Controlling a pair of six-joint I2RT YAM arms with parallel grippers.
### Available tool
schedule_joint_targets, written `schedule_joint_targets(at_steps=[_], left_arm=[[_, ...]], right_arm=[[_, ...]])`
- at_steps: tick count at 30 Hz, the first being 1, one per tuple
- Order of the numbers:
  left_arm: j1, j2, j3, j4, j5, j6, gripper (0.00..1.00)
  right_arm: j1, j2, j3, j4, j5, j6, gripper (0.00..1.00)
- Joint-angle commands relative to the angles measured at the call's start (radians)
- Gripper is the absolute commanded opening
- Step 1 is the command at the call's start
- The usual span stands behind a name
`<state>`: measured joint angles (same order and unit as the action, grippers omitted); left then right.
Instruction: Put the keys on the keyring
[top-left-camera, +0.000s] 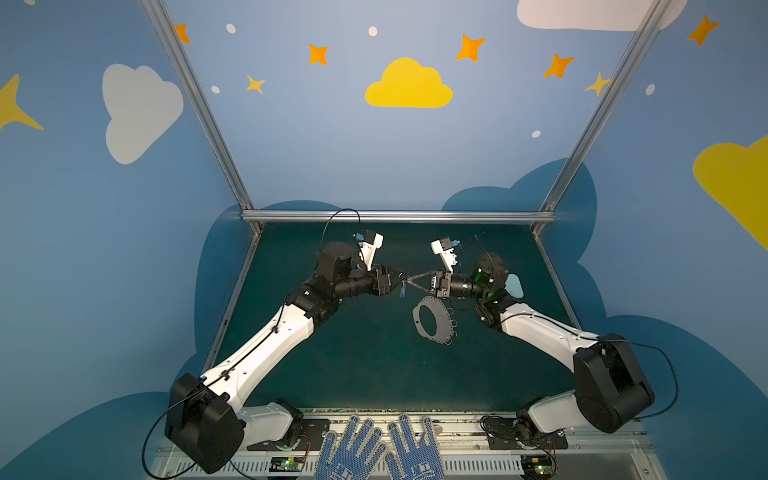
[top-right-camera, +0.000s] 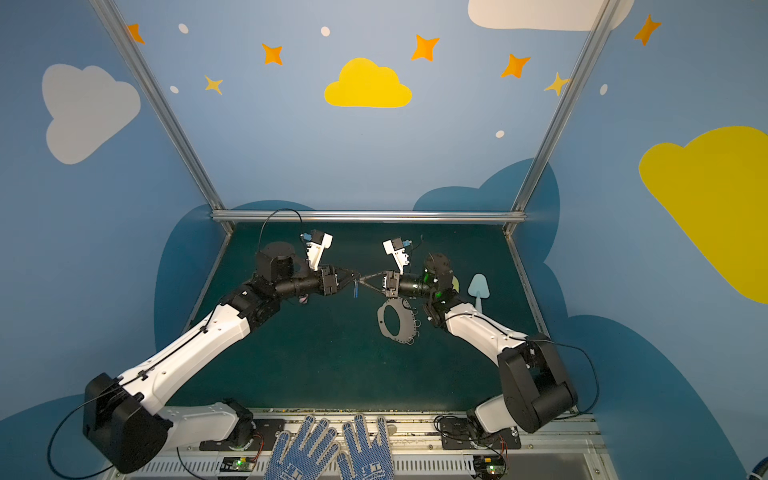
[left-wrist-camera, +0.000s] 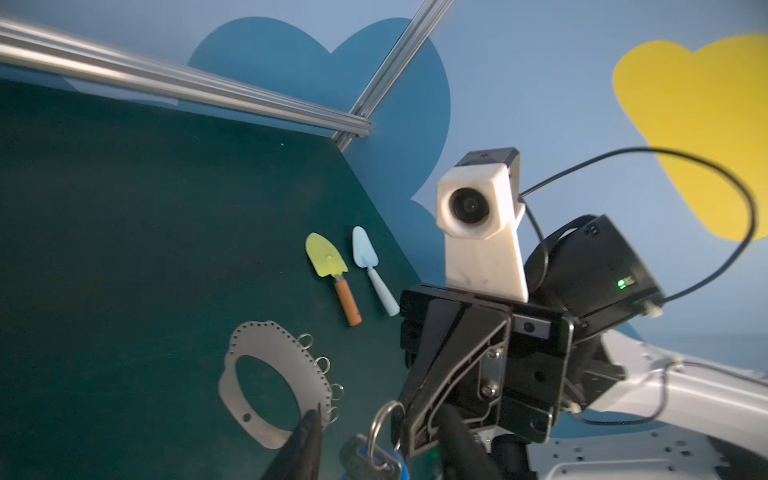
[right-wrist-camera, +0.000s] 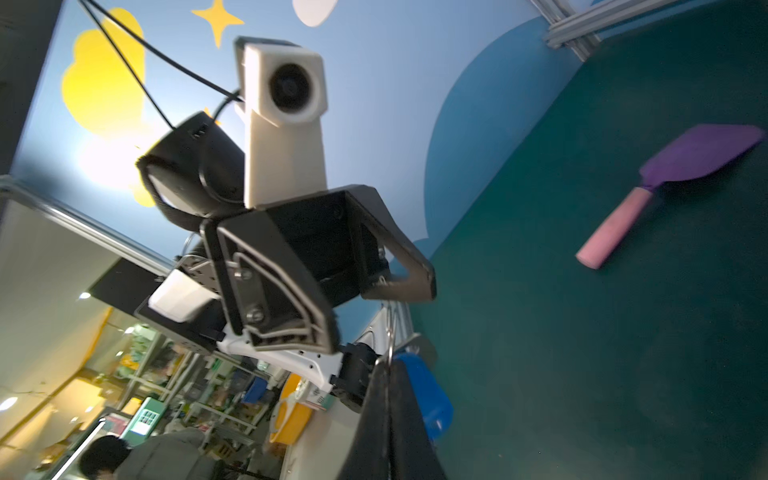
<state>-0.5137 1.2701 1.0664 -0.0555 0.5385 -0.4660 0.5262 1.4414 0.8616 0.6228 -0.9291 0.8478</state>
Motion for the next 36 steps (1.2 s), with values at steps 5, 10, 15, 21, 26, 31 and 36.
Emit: schedule_joint_targets(at_steps=[5,10,15,21,26,31,36], left_arm=[[0.002,0.034,0.013,-0.129,-0.233,-0.093,0.52],[0.003,0.128,0.061,-0.202,-0.267,-0.219,0.56],[0.003,0.174,0.058,-0.158,-0.23,-0.316,0.52],[0.001,0.216,0.057,-0.067,-0.031,-0.372,0.36],[-0.003,0.244,0.018,0.096,0.11,-0.47,0.34],[-0.021,0.258,0.023,0.144,0.152,-0.514,0.38],[-0.052,0.281,0.027,0.171,0.168,-0.542,0.42]], right_arm=[[0.039,-0.13,0.043,-0.549,0.451,-0.507,0.0],[0.096,-0.161,-0.013,-0.566,0.723,-0.658,0.0],[0.164,-0.186,-0.075,-0.487,0.922,-0.79,0.0],[0.225,-0.227,-0.128,-0.417,1.052,-0.898,0.0],[0.25,-0.256,-0.158,-0.379,1.087,-0.931,0.0],[0.291,-0.259,-0.172,-0.35,1.133,-0.978,0.0],[0.324,-0.244,-0.179,-0.319,1.166,-1.014,0.0]])
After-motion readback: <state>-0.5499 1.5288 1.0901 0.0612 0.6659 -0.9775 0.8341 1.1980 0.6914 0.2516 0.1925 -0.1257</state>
